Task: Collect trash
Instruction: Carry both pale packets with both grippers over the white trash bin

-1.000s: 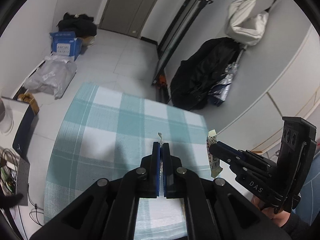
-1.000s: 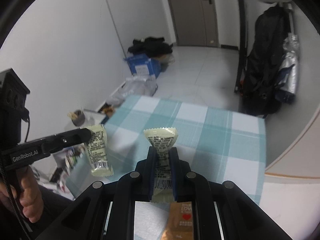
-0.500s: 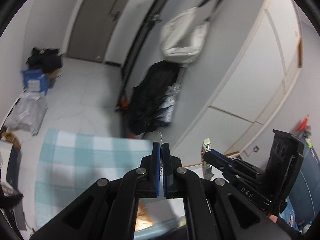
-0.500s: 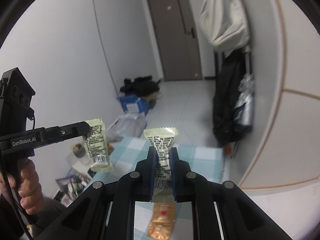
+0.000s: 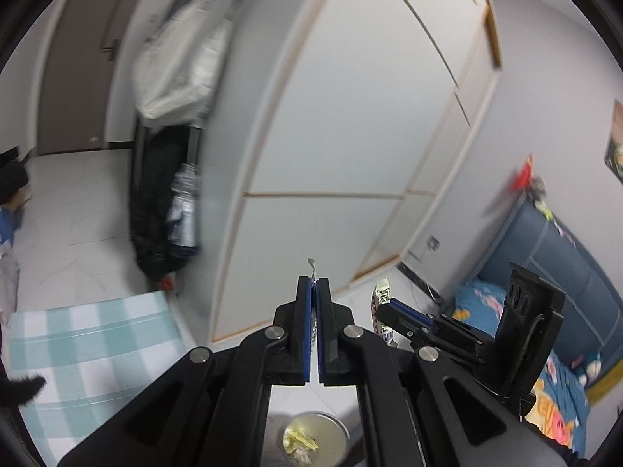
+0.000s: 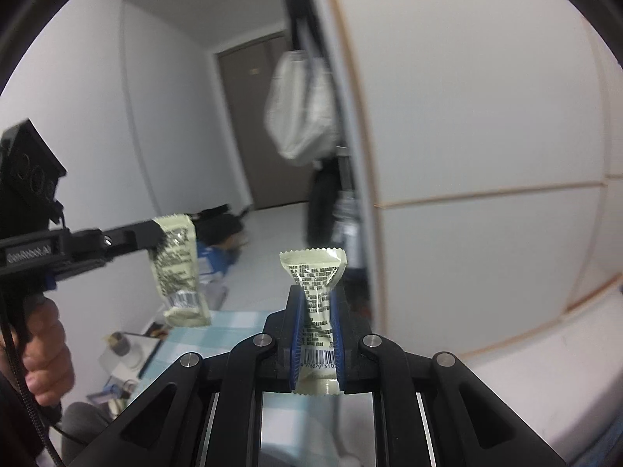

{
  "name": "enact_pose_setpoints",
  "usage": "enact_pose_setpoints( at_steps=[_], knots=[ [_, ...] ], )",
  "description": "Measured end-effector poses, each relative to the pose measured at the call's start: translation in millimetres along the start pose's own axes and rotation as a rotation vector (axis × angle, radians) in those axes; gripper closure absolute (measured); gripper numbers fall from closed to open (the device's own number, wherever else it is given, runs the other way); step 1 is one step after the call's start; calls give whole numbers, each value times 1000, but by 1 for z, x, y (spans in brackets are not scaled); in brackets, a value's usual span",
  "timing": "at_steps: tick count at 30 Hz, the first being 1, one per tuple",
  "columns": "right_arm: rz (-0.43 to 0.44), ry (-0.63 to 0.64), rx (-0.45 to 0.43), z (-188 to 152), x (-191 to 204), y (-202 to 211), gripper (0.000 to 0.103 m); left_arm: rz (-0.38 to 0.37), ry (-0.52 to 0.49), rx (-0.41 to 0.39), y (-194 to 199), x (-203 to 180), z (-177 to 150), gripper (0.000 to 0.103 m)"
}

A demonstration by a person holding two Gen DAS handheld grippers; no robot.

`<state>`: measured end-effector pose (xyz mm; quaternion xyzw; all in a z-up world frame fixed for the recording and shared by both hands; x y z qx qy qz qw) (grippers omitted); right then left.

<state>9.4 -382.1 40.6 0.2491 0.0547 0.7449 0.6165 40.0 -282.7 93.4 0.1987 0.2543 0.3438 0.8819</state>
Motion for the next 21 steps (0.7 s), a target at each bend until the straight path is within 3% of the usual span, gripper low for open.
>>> enact_pose_setpoints(
  at_steps=[9, 17, 21],
  knots=[
    [-147, -176, 85, -92, -105, 32, 90, -62, -158, 229, -84, -61, -73, 103],
    [-189, -303, 198, -182, -154, 26, 90, -84, -259, 472, -155, -75, -146, 103],
    [-187, -428, 243, -227, -176, 16, 90, -93, -271, 573, -177, -77, -176, 103]
  ],
)
Point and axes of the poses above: each gripper's, at about its wrist camera, not at the fingertips, and y roughly against the way its jaws point, x to its left, z to its top, the point moved 9 cm from there along -y, roughly the way its jaws point, and after that the axes turned 5 degrees about z, right-handed, at the moved point
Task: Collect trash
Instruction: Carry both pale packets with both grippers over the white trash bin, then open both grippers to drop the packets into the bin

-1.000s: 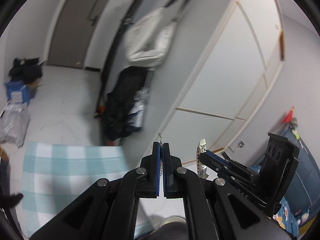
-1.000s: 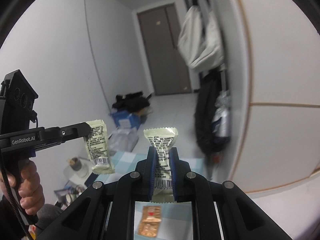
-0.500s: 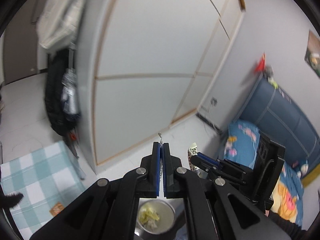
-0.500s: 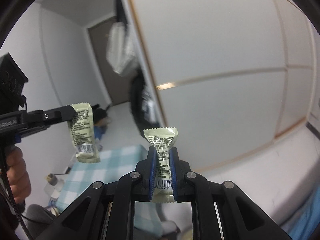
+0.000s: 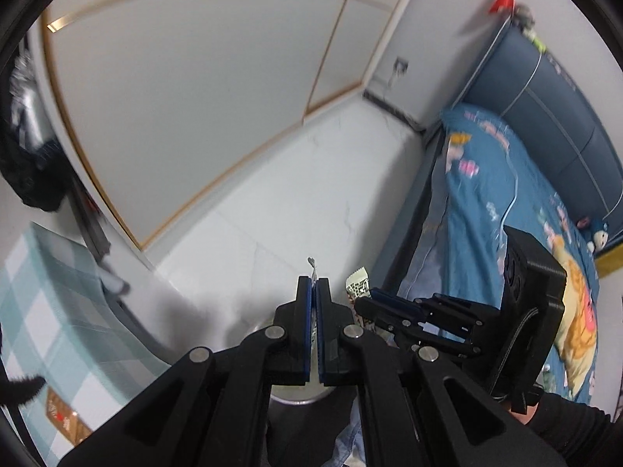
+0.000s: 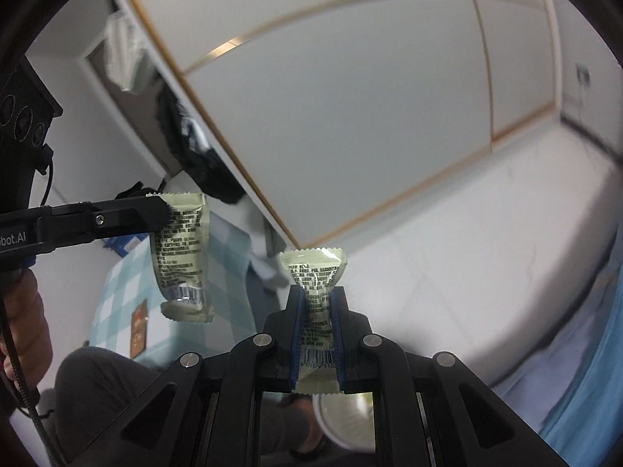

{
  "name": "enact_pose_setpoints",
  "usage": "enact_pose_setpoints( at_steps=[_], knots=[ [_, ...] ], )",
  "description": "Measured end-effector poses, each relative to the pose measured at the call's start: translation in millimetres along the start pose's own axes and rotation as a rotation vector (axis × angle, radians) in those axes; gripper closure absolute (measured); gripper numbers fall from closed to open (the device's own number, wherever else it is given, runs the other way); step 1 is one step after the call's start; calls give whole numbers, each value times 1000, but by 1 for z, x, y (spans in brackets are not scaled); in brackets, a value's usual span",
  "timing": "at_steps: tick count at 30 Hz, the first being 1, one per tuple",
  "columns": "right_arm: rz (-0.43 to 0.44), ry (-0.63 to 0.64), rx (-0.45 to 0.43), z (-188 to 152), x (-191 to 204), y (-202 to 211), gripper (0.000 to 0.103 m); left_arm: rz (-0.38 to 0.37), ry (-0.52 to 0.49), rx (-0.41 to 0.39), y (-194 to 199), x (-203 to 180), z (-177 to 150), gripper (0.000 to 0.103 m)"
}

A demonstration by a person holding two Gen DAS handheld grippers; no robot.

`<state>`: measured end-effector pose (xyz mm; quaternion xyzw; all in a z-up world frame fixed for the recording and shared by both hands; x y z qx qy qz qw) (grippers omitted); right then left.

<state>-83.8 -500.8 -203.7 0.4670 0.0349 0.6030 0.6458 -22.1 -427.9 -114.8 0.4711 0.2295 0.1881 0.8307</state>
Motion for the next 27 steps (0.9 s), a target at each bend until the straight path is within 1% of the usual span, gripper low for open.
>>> enact_pose_setpoints(
  at_steps=[2, 5, 8, 11, 13, 14, 15, 16, 17, 18, 20, 22, 23, 25, 26, 27],
  knots=[
    [1, -52, 25, -13, -16, -13, 90, -24, -8, 63, -18, -6, -8, 103],
    [17, -114, 59, -32, -30, -30, 90, -32, -36, 175, -46, -10, -26, 103],
    [5, -169, 97, -54, -47, -42, 90, -29, -63, 254, -66, -16, -36, 103],
    [-5, -224, 127, -70, -58, -52, 90, -16, -97, 330, -86, -18, -50, 103],
    [-13, -250, 148, -81, -65, -57, 90, 34, -156, 342, -96, -19, -59, 103],
    [-19, -264, 157, -87, -69, -58, 90, 18, -181, 387, -102, -22, -67, 103],
    [-18, -276, 163, -90, -70, -60, 91, 19, -183, 404, -108, -21, -71, 103],
    [-17, -286, 170, -93, -72, -61, 101, 16, -182, 425, -112, -21, -78, 103],
    [-23, -292, 182, -97, -74, -62, 103, 4, -185, 453, -117, -22, -83, 103],
    [-30, -297, 184, -101, -78, -63, 103, 6, -190, 466, -120, -22, -88, 103],
    [-18, -302, 202, -107, -77, -67, 103, -6, -187, 519, -127, -22, -99, 103],
    [-35, -279, 228, -114, -77, -73, 103, -10, -191, 560, -132, -23, -107, 103],
    [-30, -276, 233, -115, -76, -74, 103, -16, -185, 576, -135, -23, -108, 103],
    [-32, -283, 216, -112, -77, -72, 101, -23, -150, 586, -137, -20, -106, 103],
    [-36, -283, 207, -111, -78, -71, 100, -20, -139, 601, -137, -18, -106, 103],
    [-44, -282, 204, -111, -79, -70, 99, -33, -122, 619, -139, -17, -106, 103]
  ],
)
Point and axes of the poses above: each gripper's, at about its wrist camera, not at the fingertips, and y roughly against the way its jaws point, x to its left, z to its top, the point moved 9 cm from there along -y, roughly the way its jaws point, and after that the axes turned 5 degrees about z, right-handed, at the moved point
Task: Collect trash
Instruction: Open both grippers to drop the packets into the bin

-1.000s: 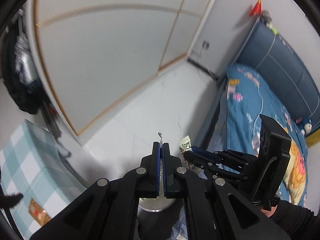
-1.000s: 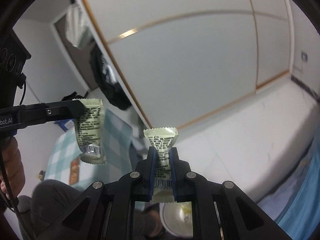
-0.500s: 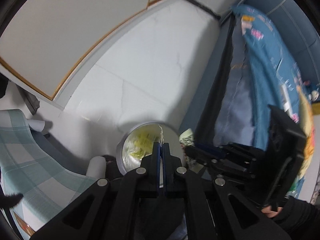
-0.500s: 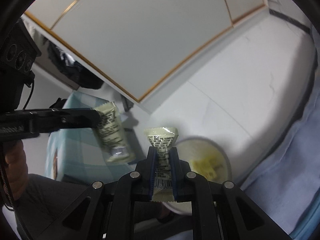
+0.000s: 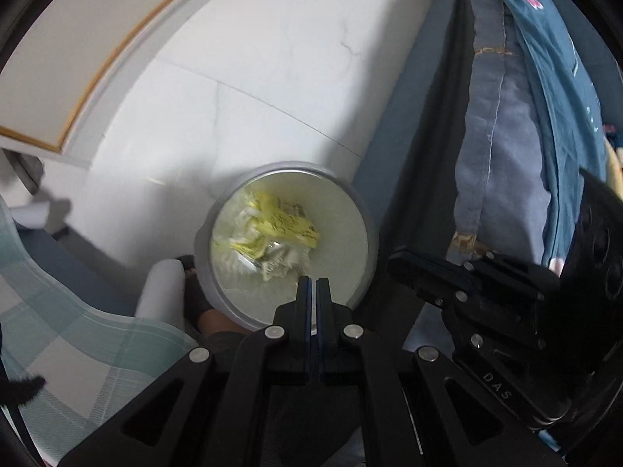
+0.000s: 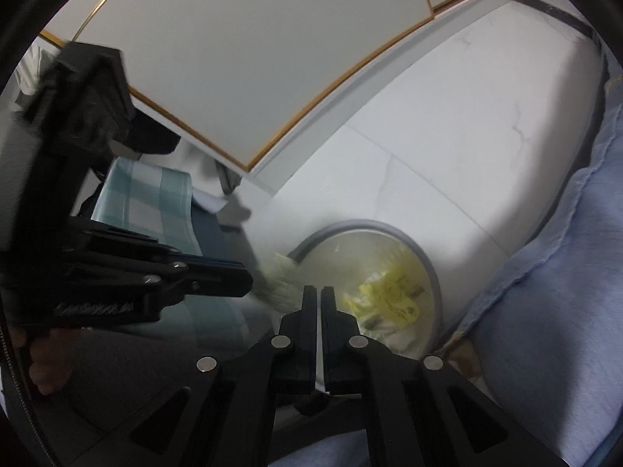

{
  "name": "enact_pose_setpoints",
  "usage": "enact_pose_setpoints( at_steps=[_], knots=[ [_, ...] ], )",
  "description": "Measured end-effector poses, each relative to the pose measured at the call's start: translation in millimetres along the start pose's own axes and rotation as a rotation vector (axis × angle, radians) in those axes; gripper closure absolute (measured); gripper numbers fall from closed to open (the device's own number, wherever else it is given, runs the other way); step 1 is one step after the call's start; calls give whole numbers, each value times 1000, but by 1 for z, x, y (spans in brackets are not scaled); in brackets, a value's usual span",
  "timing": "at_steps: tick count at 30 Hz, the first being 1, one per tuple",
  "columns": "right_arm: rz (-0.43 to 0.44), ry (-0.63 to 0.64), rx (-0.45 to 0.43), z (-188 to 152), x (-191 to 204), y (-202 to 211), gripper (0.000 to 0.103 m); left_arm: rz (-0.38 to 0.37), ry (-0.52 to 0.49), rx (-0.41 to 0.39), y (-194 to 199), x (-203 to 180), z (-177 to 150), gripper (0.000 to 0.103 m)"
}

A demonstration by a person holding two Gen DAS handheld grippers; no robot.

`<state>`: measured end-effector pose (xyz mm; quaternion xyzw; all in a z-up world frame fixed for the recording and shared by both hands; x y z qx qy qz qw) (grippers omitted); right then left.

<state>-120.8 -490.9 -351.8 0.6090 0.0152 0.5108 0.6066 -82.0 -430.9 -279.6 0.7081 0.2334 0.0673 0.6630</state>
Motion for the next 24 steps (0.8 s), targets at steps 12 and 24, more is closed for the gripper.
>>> enact_pose_setpoints(
  at_steps=[12, 24],
  knots=[
    [-38, 5, -12, -4, -1, 16, 88, 49, 97, 19, 5, 17, 1, 64],
    [-36, 22, -67, 9, 11, 38, 62, 101, 138, -101, 45, 28, -2, 47]
  ],
)
Point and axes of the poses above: each gripper's, at about its wrist camera, not at the fingertips, and y roughly against the way its jaws point, x to its left, z to its top, the point moved 9 cm from there along -y, roughly the way its jaws point, and after that the axes turned 5 degrees about z, right-handed, at the moved point
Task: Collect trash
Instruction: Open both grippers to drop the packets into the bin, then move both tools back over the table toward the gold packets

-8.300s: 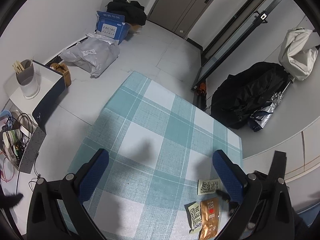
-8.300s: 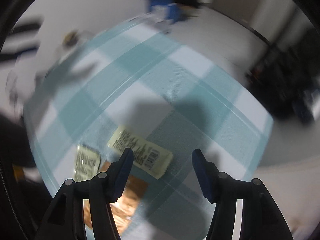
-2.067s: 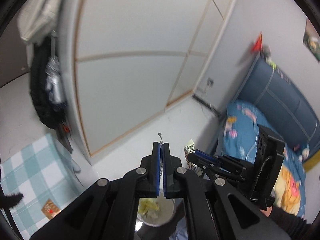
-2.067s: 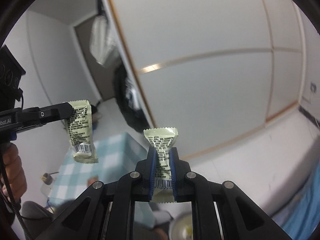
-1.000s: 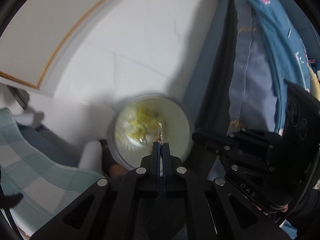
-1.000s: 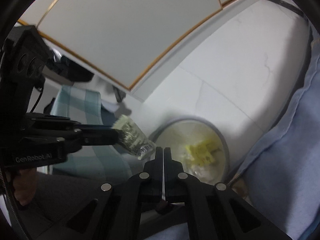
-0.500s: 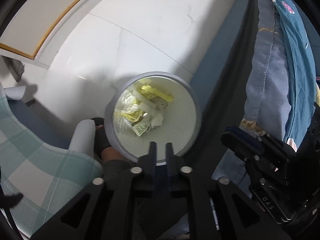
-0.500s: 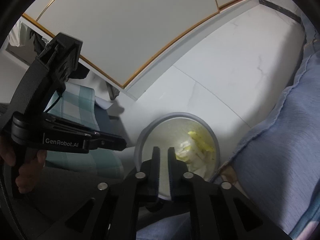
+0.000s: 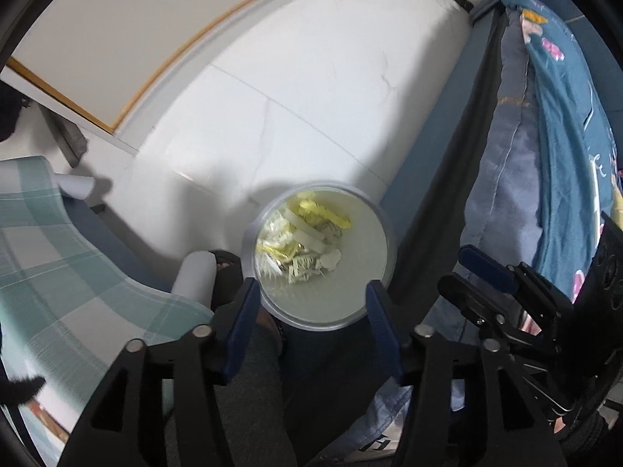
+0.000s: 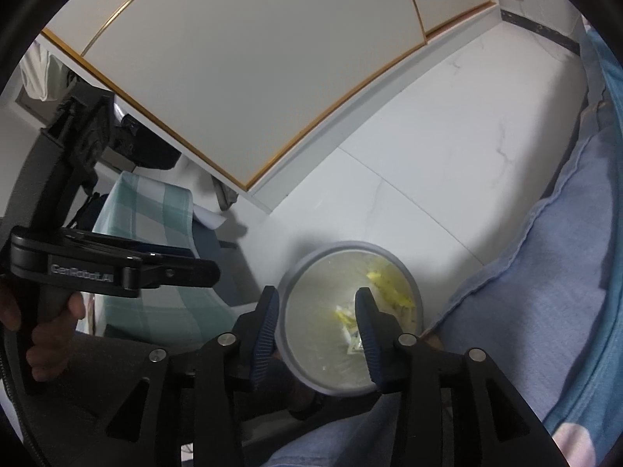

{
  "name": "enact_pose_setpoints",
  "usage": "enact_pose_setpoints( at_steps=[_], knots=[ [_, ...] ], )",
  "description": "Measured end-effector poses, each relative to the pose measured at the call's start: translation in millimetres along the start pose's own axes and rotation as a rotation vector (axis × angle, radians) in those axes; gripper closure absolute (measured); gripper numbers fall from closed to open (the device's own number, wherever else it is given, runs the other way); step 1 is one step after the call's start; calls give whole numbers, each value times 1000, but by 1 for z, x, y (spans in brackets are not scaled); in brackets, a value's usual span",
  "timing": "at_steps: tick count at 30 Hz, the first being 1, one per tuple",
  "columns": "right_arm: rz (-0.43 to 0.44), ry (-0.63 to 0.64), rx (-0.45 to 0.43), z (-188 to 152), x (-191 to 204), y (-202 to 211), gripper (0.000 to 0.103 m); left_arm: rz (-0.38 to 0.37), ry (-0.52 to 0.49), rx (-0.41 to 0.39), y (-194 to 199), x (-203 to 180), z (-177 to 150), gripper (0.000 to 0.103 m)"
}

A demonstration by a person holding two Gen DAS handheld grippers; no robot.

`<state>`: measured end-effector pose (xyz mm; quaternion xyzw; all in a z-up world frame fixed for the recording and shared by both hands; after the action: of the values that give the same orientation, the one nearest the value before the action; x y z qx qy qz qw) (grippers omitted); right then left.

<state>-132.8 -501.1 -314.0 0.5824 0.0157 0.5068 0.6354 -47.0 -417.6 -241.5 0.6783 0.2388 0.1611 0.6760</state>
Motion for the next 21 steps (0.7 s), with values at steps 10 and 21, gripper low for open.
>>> enact_pose_setpoints(
  at_steps=[10, 21],
  knots=[
    [26, 78, -82, 27, 38, 30, 51, 28, 114, -309, 98, 37, 13, 33],
    [102, 228, -199, 63, 121, 72, 41, 175, 322, -605, 203, 108, -19, 23]
  ],
)
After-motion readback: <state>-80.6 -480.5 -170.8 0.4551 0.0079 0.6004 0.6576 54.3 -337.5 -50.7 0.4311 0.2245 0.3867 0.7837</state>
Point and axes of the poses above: each gripper's, at about its wrist camera, not at the fingertips, and y roughly against the way its jaws point, x to its left, z to its top, the point moved 9 cm from there along -y, roughly the way its jaws point, and after that the axes turned 5 degrees about z, right-handed, at the moved point
